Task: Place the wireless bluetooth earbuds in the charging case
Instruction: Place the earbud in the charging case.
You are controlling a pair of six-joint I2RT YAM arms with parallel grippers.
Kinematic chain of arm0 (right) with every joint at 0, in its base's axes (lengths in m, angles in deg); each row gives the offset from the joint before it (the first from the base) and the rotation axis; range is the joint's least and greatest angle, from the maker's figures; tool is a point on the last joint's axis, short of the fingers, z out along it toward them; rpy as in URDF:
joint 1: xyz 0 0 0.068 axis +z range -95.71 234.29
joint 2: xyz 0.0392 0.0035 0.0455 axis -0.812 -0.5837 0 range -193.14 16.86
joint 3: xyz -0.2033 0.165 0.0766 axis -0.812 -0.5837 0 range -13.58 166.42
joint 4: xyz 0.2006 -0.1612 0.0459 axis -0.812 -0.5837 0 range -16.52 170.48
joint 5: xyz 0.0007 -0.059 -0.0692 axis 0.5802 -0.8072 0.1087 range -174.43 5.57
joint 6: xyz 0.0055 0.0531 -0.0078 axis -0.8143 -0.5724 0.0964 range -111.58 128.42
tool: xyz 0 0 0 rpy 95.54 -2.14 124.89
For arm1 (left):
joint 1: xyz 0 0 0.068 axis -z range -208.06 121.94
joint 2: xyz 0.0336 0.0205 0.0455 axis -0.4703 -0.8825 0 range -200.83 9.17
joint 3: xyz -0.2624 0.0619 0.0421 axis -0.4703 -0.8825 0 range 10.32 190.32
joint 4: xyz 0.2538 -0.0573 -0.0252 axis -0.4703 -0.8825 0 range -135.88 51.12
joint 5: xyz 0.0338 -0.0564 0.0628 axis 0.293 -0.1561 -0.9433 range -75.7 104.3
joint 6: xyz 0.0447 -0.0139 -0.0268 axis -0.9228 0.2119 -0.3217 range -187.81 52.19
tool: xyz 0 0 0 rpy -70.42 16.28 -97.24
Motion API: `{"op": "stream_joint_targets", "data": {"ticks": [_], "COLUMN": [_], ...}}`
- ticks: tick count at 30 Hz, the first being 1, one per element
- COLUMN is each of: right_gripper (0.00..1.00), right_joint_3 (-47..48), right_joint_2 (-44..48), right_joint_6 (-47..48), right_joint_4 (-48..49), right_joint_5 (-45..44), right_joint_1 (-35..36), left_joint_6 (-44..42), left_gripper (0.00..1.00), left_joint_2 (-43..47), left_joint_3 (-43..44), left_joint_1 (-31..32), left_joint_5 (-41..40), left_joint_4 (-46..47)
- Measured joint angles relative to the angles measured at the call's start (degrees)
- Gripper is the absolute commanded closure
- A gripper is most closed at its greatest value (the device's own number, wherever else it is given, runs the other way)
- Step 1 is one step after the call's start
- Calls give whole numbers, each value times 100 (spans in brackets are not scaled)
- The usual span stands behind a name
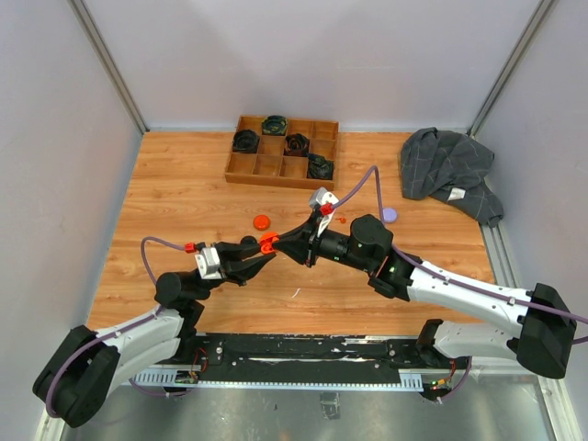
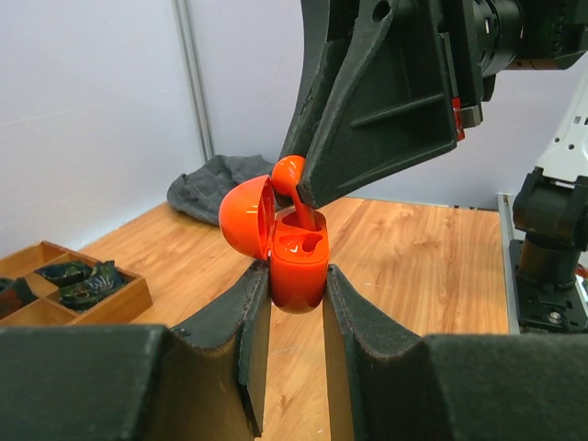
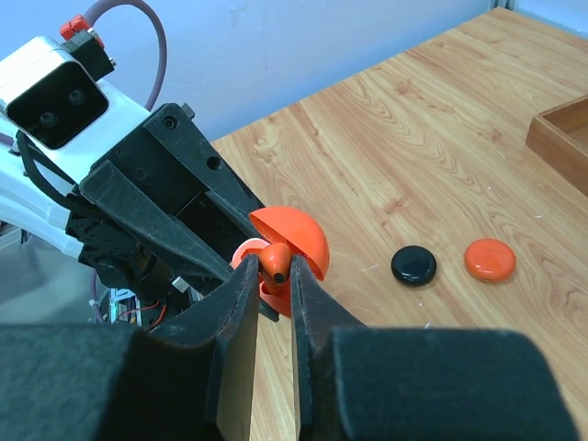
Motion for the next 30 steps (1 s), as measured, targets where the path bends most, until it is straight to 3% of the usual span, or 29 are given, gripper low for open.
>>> {"op": "stream_joint_targets", "data": {"ticks": [8, 15, 30], "right_gripper": [88, 79, 50], "right_joint_3": [-2, -46, -118], "right_joint_2": [-48, -68, 229], "right_joint_6": [-24, -22, 186], "right_joint_4": [92, 197, -192], "right_joint_5": [96, 76, -352], "right_joint_1": [0, 0, 2], "left_joint_6": [0, 2, 0], "left_gripper": [91, 91, 92], "left_joint_2": [0, 55, 129], "left_joint_3": [0, 0, 0], "left_joint_1": [0, 0, 0], "left_joint_5": [-22, -68, -157], "left_joint_4": [0, -59, -164]}}
